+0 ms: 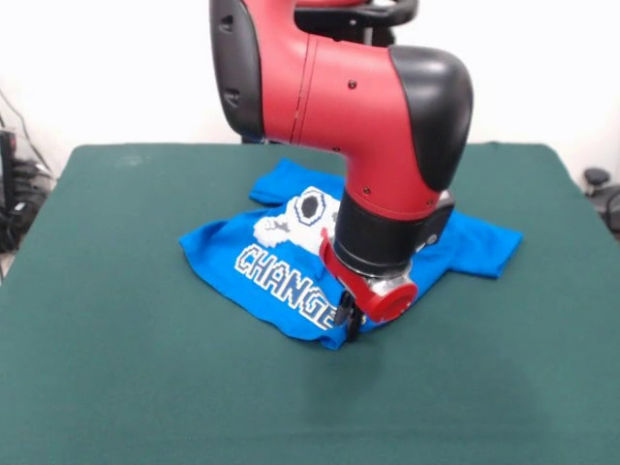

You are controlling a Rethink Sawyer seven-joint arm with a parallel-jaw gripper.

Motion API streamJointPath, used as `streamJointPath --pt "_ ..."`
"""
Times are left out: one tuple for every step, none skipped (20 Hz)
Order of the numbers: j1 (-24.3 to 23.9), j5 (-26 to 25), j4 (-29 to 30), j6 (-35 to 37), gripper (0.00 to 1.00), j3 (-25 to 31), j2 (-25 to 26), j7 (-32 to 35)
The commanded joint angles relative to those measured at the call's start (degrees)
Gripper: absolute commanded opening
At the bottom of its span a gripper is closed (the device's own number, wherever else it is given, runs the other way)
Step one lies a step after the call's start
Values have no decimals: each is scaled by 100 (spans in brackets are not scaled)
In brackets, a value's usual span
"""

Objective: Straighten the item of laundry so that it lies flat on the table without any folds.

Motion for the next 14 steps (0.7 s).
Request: streamJointPath --pt "111 232 -137 -217 0 562 498 389" --pt "98 249 -127 -151 0 583 451 362" --pt "82 267 -137 -45 0 596 406 329" --pt "79 287 -143 53 0 609 365 309" --pt "80 302 -163 150 0 604 333 303" --pt "81 314 -191 210 0 601 323 303" --pt "82 326 -219 269 0 598 313 303" --pt "86 336 -245 325 0 597 301 303" --pt "80 346 -287 390 0 601 303 294" --pt "87 361 -338 478 0 595 306 296" --pt "89 370 -393 571 0 590 303 289" --pt "109 375 -450 695 0 574 296 288" --pt "113 376 -523 834 0 559 296 275" --pt "125 374 -600 953 0 542 312 266"
